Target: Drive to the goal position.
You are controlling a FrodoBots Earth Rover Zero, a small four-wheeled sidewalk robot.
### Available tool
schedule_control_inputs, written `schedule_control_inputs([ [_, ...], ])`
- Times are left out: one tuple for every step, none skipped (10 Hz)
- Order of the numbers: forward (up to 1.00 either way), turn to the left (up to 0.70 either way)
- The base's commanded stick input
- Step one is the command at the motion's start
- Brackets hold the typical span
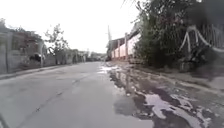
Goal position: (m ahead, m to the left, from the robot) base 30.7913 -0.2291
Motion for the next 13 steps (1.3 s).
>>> schedule_control_inputs([
  [1.00,0.00],
  [1.00,0.00],
  [1.00,0.00],
  [1.00,0.00],
  [1.00,0.00],
  [1.00,0.00],
  [1.00,0.00],
  [1.00,0.00],
  [1.00,0.00],
  [1.00,0.00],
  [1.00,0.00],
  [1.00,0.00],
  [1.00,0.00],
])
